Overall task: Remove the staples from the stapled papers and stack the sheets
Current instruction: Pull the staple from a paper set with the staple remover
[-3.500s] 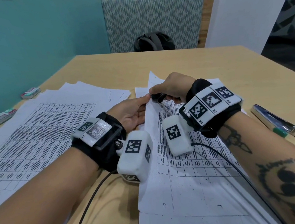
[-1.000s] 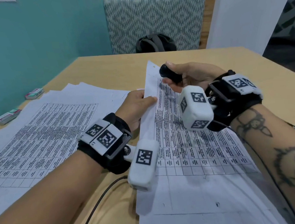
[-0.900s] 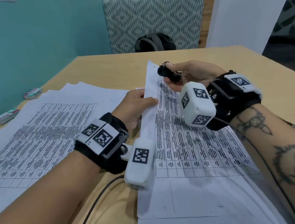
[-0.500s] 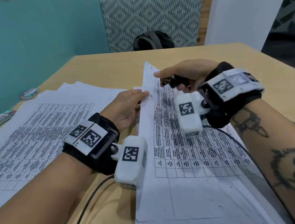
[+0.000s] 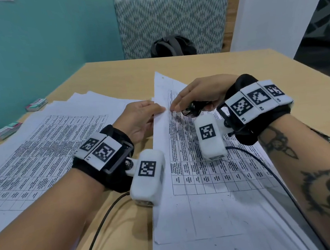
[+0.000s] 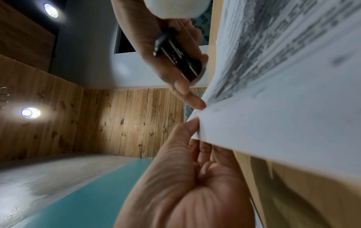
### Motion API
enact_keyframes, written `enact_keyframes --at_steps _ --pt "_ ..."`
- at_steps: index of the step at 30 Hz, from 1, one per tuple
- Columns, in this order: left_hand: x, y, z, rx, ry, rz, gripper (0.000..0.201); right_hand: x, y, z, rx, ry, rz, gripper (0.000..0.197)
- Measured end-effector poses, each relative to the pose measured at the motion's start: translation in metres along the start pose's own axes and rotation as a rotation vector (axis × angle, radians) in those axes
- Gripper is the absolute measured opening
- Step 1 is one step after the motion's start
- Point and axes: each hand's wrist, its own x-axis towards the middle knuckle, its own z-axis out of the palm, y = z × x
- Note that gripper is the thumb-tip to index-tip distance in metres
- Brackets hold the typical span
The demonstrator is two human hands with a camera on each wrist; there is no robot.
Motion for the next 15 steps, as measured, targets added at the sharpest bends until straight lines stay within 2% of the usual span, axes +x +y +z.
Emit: enact_keyframes --at_steps 3,5,9,11,15 --pt "-0.002 0.002 0.000 -0.001 -0.002 -0.015 0.015 -0.001 0.001 -0.006 -0.001 0.027 0.015 0.018" --pt "-0.002 0.003 0.000 -0.002 -0.002 -0.036 0.017 0.001 0.003 -0.009 0.025 0.071 0.047 0.030" --pt "0.000 0.001 -0.001 -0.006 0.011 -0.111 0.011 0.001 0.009 -0.016 -0.128 0.121 0.125 0.043" --pt "-0.002 0.001 0.000 -0.013 -0.021 -0.127 0.004 0.001 0.012 -0.017 -0.193 0.124 0.165 0.040" --pt "-0.004 0.001 0.000 -0.010 -0.037 -0.121 0.005 0.000 0.009 -0.011 -0.220 0.130 0.165 0.030"
